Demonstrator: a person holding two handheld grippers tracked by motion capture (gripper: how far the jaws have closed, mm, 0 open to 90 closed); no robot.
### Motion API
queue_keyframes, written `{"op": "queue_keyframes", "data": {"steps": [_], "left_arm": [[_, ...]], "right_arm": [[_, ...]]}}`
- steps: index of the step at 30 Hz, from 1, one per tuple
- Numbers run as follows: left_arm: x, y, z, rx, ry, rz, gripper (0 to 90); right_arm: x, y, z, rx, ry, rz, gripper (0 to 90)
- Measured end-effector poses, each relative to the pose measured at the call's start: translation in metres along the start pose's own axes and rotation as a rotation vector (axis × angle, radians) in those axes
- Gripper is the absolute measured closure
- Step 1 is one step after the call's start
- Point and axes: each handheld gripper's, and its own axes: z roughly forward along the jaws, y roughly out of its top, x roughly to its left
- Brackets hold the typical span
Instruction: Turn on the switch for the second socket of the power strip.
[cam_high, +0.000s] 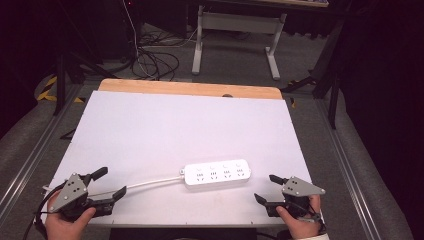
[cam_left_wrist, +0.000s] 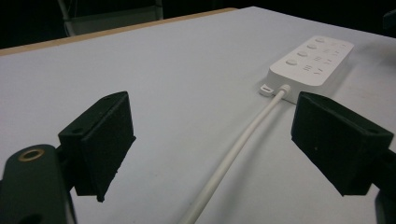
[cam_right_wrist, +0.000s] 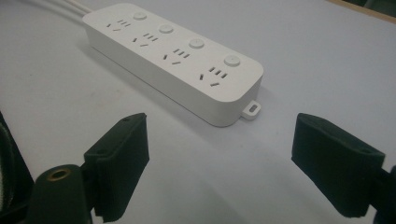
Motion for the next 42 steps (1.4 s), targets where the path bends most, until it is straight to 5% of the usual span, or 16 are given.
{"op": "queue_keyframes", "data": {"steps": [28, 42], "left_arm": [[-0.001, 0.000, -0.002, 0.027, 0.038, 0.000, 12.9], [-0.001, 0.000, -0.001, 0.034, 0.045, 0.003, 12.9]], "right_arm": [[0.000, 0.003, 0.000, -0.003, 0.010, 0.000, 20.6], [0.002, 0.029, 0.010, 0.011, 0.030, -0.017, 23.9]]}}
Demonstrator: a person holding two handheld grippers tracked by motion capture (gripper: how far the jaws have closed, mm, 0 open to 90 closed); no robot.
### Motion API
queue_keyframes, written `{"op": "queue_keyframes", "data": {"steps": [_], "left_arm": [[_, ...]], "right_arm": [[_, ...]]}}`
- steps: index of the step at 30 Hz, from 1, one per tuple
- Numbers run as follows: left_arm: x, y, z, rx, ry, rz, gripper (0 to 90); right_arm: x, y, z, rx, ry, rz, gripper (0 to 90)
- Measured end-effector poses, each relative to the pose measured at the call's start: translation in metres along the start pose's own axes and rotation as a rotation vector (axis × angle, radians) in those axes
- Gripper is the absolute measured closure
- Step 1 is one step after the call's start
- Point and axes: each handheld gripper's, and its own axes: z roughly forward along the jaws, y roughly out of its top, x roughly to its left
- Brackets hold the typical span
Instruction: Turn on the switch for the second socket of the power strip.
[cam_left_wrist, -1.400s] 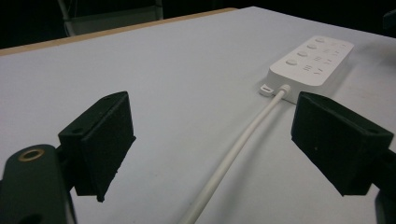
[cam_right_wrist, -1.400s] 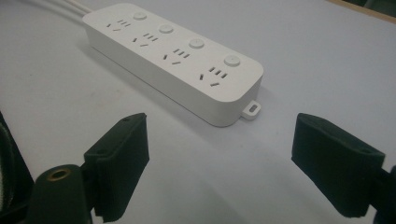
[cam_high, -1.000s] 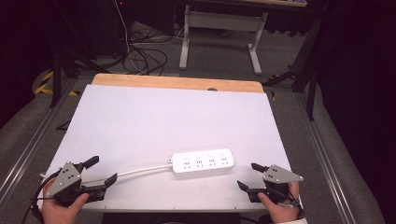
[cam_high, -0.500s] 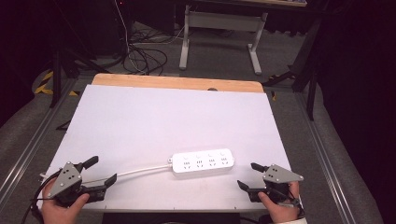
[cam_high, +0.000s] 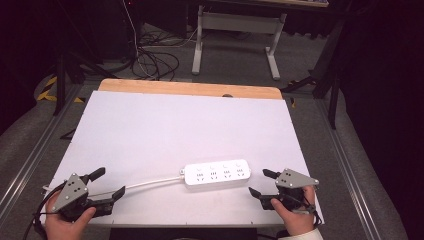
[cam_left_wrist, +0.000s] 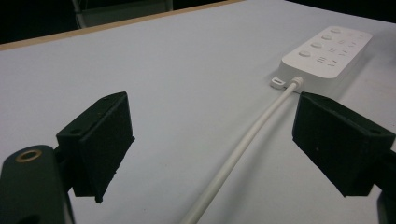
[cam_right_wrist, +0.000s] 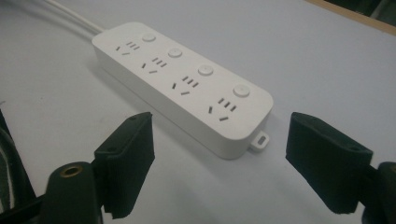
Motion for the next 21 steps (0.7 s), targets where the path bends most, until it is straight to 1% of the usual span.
{"op": "queue_keyframes", "data": {"steps": [1, 3, 4, 6, 7, 9, 18, 21], "left_arm": [[0.000, 0.000, 0.000, 0.002, -0.001, -0.001, 12.9], [0.000, 0.000, 0.000, 0.003, 0.001, 0.001, 12.9], [0.000, 0.000, 0.000, 0.001, 0.000, -0.001, 12.9], [0.001, 0.000, -0.001, 0.001, 0.003, 0.004, 12.9], [0.000, 0.000, -0.001, 0.000, -0.001, -0.005, 12.9], [0.000, 0.000, -0.001, 0.000, -0.002, -0.006, 12.9], [0.000, 0.000, -0.001, 0.010, 0.006, 0.008, 12.8], [0.000, 0.000, -0.001, 0.010, 0.006, 0.010, 12.8]], "right_arm": [[0.000, 0.006, 0.003, -0.001, 0.007, -0.005, 24.1], [0.001, 0.009, 0.004, 0.002, 0.011, -0.009, 24.7], [0.002, 0.015, 0.007, 0.005, 0.023, -0.015, 25.5], [0.003, 0.020, 0.010, 0.007, 0.033, -0.017, 26.5], [0.003, 0.020, 0.010, 0.007, 0.033, -0.017, 26.5], [0.005, 0.027, 0.015, 0.011, 0.043, -0.027, 28.0], [0.007, 0.042, 0.024, 0.016, 0.058, -0.033, 28.7], [0.008, 0.049, 0.030, 0.013, 0.066, -0.039, 29.1]]}}
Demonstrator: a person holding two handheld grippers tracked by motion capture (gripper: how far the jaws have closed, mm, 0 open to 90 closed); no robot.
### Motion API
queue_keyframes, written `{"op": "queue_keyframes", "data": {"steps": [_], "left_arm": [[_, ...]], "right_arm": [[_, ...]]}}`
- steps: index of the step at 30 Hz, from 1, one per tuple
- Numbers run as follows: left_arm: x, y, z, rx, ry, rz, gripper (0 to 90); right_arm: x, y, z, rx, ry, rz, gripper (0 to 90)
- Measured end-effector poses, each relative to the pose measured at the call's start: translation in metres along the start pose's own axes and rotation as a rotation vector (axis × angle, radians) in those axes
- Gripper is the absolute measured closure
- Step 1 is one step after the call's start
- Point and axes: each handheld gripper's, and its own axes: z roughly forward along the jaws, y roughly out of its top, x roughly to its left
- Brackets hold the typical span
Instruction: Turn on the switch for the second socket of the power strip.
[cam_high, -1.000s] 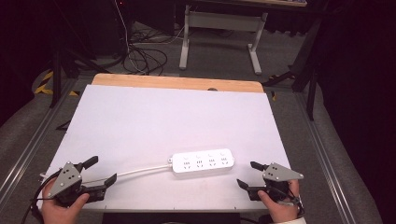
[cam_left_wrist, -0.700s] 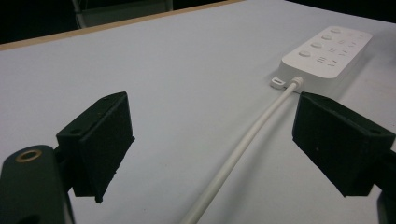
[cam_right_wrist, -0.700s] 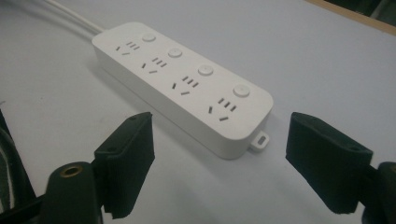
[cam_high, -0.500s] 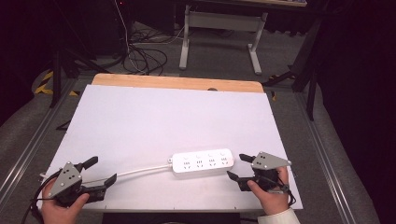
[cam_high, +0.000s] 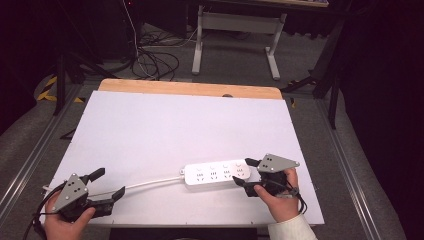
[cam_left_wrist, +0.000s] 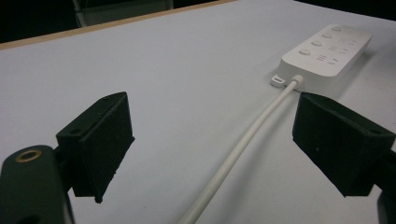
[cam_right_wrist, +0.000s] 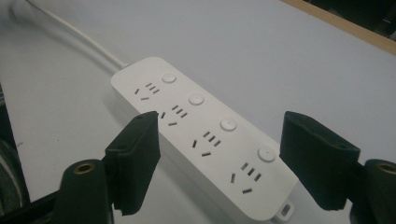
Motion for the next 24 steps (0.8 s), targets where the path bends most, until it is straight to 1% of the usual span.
{"op": "queue_keyframes", "data": {"steps": [7, 11, 13, 16, 18, 21, 24], "left_arm": [[0.000, 0.000, 0.000, -0.003, -0.006, -0.005, 12.6], [0.000, 0.000, 0.000, 0.001, -0.007, -0.002, 12.6], [-0.001, 0.000, 0.000, 0.001, -0.008, -0.007, 12.6], [0.000, 0.000, 0.000, 0.002, -0.006, 0.000, 12.6], [-0.001, 0.000, 0.000, 0.001, -0.008, -0.007, 12.5], [-0.001, 0.001, 0.000, 0.003, -0.009, 0.005, 12.5], [-0.001, 0.001, 0.000, 0.003, -0.009, 0.005, 12.5]], "right_arm": [[0.001, 0.010, 0.009, 0.001, 0.013, -0.005, 29.1], [0.005, 0.019, 0.018, 0.015, 0.014, -0.027, 29.1], [0.006, 0.021, 0.021, 0.019, 0.018, -0.032, 29.1], [0.007, 0.024, 0.024, 0.021, 0.023, -0.034, 29.1], [0.008, 0.027, 0.026, 0.021, 0.027, -0.037, 29.1], [0.010, 0.032, 0.033, 0.027, 0.040, -0.049, 29.1], [0.011, 0.033, 0.036, 0.031, 0.045, -0.051, 29.3]]}}
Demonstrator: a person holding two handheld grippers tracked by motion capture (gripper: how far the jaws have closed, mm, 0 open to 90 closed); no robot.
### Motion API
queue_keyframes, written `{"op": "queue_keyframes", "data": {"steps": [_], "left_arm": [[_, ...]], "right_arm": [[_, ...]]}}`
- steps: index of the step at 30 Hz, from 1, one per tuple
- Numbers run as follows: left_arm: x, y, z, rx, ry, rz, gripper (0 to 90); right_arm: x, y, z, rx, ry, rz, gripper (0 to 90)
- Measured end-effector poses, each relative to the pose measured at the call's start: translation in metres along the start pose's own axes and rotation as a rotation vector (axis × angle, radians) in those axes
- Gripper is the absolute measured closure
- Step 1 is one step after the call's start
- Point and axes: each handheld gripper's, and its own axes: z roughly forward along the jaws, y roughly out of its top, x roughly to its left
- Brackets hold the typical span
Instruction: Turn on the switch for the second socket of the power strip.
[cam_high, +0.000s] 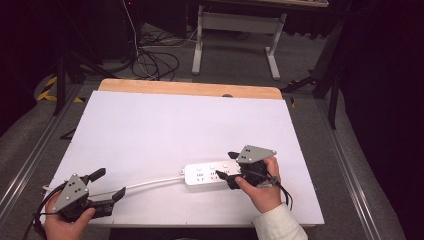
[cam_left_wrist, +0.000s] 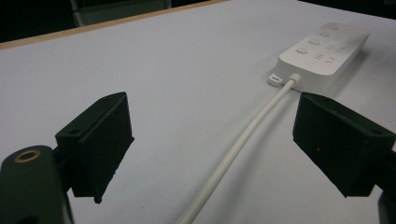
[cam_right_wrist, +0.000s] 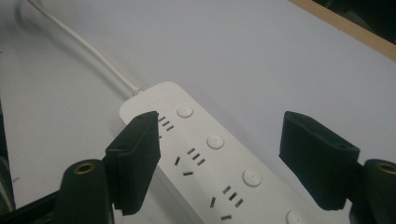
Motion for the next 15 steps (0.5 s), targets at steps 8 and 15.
{"op": "queue_keyframes", "data": {"steps": [8, 15], "left_arm": [[0.000, 0.000, 0.000, -0.001, -0.006, -0.007, 12.5], [-0.001, 0.000, -0.001, -0.001, -0.006, -0.006, 12.3]], "right_arm": [[0.003, 0.008, 0.013, 0.006, 0.022, -0.013, 30.9], [0.000, 0.005, 0.015, -0.010, 0.024, -0.002, 46.5]]}}
